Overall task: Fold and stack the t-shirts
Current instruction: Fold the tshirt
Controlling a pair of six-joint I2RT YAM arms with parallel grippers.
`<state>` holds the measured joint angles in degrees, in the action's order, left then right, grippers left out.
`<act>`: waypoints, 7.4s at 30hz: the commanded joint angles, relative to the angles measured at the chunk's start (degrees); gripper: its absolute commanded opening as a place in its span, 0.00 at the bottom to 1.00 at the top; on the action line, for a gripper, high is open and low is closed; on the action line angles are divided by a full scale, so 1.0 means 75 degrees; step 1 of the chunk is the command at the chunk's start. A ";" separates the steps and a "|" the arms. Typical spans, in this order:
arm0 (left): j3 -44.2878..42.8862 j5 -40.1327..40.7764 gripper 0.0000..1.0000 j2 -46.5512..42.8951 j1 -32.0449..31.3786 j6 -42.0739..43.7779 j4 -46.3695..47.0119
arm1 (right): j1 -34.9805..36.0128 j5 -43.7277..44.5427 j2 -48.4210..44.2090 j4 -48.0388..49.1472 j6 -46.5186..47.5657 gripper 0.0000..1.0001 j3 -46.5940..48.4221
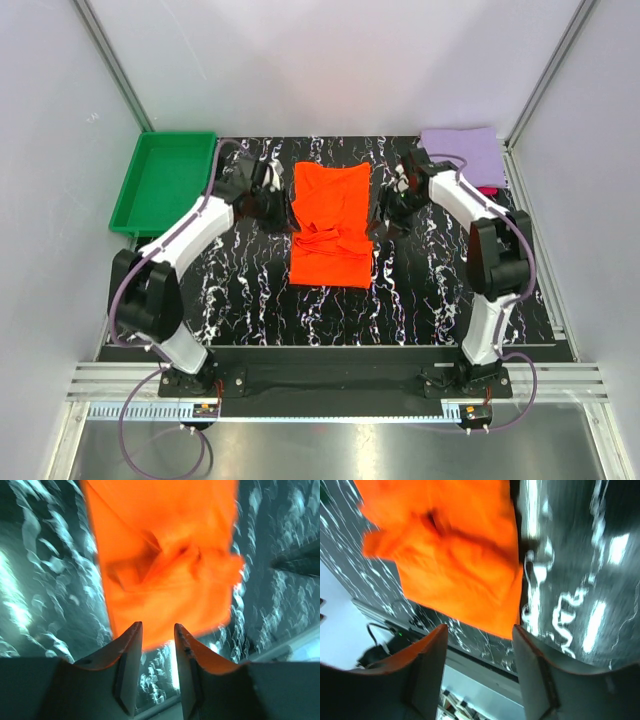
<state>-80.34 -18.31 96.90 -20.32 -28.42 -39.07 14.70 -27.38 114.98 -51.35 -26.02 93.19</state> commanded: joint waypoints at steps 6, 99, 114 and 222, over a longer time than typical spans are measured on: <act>0.2437 -0.1110 0.30 -0.0874 -0.1216 -0.1108 0.2266 | 0.0828 0.0250 -0.1607 0.1362 -0.0269 0.45 -0.2685; -0.0737 -0.0231 0.00 0.2149 0.0283 -0.0698 0.0628 | 0.0220 -0.0311 0.0735 0.1046 -0.1628 0.00 -0.0284; -0.1232 0.1257 0.46 0.1214 0.0330 0.0192 -0.0334 | 0.0067 0.0965 0.0681 -0.0441 -0.0165 0.56 0.1240; -0.1195 -0.3009 0.26 0.3277 0.0576 -0.0922 0.3663 | -0.0624 -0.1576 0.3069 0.2019 -0.1101 0.00 0.3583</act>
<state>-88.33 -41.91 129.38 -16.29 -40.23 -8.40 9.69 -38.11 142.89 -34.24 -35.29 118.83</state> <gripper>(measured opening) 0.257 0.010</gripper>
